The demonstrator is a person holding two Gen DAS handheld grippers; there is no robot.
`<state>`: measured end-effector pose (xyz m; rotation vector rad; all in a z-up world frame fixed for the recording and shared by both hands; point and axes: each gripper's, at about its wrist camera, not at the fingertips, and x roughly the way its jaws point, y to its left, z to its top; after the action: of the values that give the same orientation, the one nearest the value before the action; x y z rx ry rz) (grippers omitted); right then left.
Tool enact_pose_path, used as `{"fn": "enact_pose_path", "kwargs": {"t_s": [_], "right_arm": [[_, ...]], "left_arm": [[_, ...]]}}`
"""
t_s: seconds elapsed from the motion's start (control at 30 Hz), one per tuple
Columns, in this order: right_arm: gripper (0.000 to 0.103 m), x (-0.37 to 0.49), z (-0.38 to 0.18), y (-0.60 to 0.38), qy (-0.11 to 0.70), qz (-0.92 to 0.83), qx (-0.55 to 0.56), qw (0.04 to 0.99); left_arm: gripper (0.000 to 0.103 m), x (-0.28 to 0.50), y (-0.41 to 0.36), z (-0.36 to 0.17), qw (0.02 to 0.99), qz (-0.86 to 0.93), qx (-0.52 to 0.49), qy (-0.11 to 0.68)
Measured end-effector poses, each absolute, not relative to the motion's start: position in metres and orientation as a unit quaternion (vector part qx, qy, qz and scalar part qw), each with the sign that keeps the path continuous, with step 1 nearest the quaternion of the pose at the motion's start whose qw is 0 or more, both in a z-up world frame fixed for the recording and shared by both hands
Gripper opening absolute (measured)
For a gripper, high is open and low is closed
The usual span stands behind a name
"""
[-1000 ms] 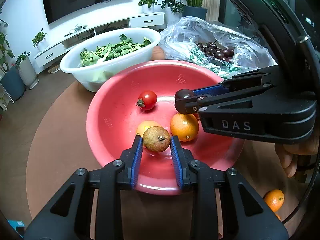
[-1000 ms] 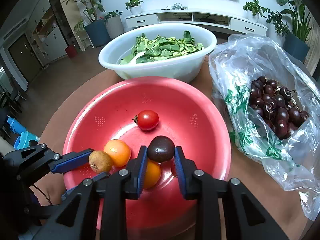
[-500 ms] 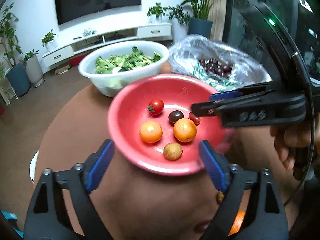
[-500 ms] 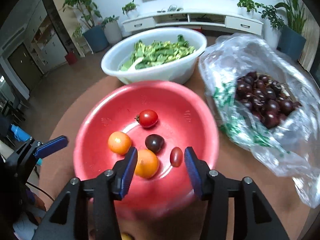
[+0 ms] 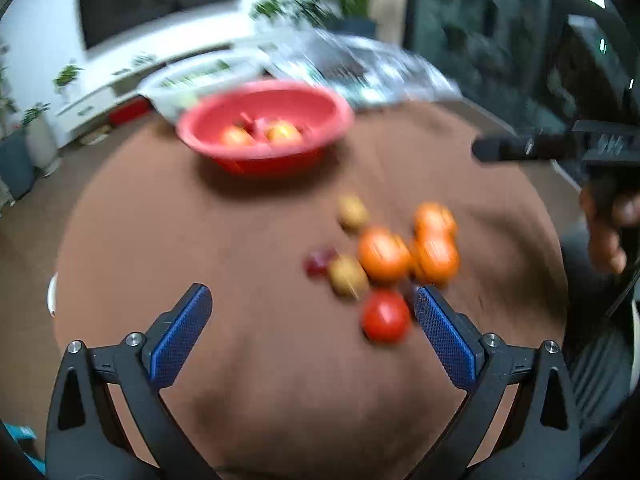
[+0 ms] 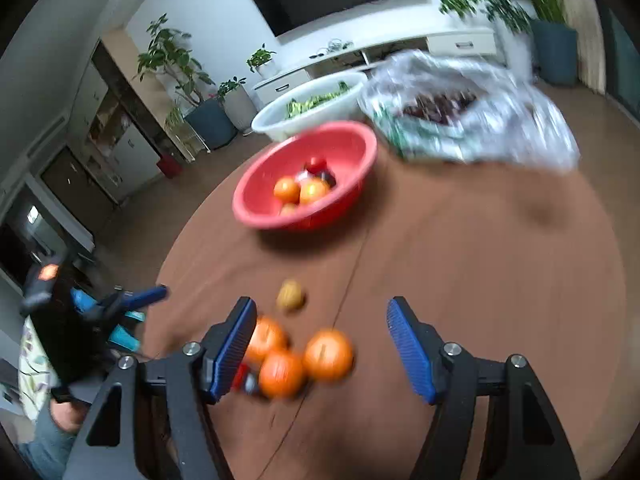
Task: Organize fruits
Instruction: 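Move both grippers back to the fruit pile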
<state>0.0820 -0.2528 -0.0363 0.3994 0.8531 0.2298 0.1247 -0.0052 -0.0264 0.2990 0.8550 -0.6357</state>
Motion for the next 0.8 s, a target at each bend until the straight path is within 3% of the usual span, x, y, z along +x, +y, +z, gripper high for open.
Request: {"fn": "enact_pose_path", "kwargs": {"t_s": [0.27,0.6,0.8], "right_arm": [[0.071,0.040,-0.073,-0.244,0.436,0.137,0.297,0.838],[0.070,0.047,-0.079,-0.231,0.461,0.139,0.327,0.813],[0.070,0.066,-0.087,-0.232,0.499,0.134,0.367,0.774]], "left_arm": [[0.102,0.107,-0.030,-0.046,0.818,-0.336,0.187,0.427],[0.065,0.123,-0.038,-0.057,0.785,-0.371,0.214,0.449],[0.062,0.130,-0.049,-0.059,0.774,-0.387,0.215,0.452]]}}
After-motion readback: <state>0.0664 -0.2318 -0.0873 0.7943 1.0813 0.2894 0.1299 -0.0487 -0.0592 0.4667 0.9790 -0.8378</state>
